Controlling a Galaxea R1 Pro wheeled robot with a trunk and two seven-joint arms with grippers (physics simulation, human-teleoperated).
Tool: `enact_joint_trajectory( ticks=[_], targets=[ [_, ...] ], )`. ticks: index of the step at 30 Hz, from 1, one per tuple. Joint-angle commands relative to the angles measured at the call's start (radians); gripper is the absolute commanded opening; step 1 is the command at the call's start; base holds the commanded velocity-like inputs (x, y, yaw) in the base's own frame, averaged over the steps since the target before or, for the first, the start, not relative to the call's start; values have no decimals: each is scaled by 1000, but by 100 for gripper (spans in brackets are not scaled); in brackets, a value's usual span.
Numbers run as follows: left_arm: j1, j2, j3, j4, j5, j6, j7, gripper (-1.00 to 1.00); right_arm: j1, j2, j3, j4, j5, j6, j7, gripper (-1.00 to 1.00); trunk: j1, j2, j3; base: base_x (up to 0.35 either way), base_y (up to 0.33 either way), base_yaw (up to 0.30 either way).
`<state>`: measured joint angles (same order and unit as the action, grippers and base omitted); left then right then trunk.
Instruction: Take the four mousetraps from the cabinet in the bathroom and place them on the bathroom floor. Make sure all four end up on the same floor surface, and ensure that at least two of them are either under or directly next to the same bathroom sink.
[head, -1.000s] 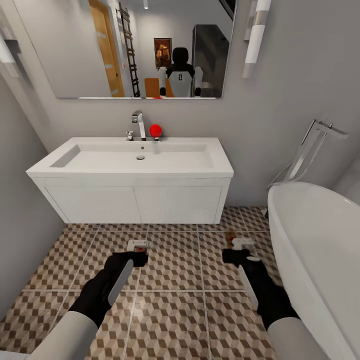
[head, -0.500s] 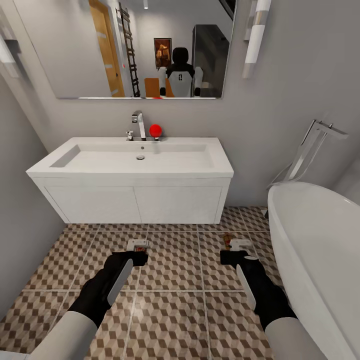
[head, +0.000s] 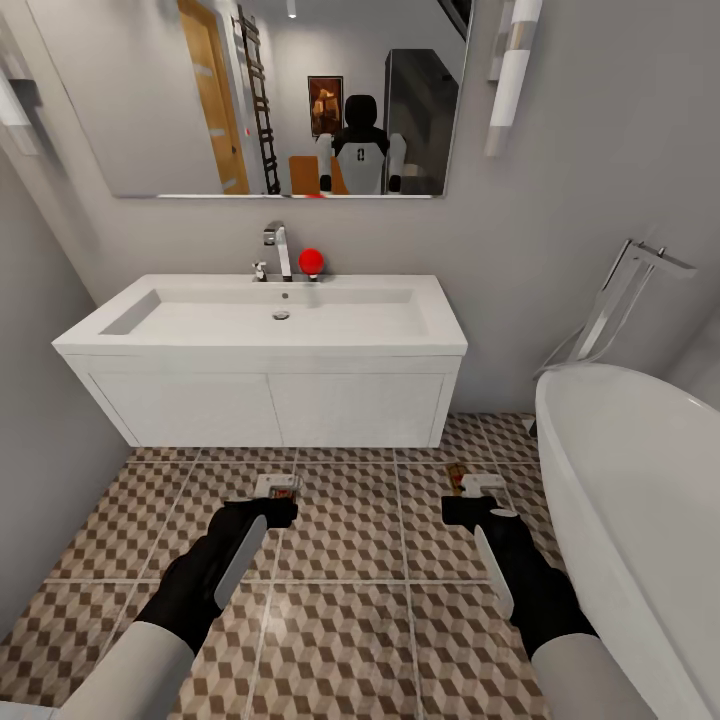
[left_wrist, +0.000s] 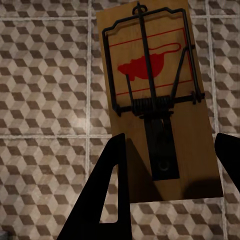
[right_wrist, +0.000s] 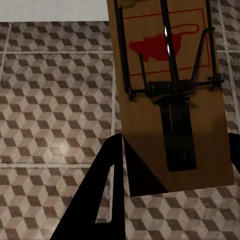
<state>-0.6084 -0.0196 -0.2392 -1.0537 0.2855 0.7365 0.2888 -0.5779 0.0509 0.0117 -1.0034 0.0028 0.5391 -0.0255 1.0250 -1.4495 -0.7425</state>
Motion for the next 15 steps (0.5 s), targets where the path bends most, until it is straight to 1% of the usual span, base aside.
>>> enact_joint_trajectory(
  ticks=[1,11,15],
  targets=[
    [-1,0,-2,-1,11,3,9,-100,0,0,1,-1,-1,5,-5,-100,0,0,-1,0,0,0],
    [0,1,-2,-11,12,3,8,-100,0,-3,1,-1,1,5,-5,-100,0,0,-1,0,0,0],
    [0,1,-1,-28,13,3,8,-100,0,-3,1,-1,2,5,-5,-100,0,0,-1,0,0,0]
  ],
)
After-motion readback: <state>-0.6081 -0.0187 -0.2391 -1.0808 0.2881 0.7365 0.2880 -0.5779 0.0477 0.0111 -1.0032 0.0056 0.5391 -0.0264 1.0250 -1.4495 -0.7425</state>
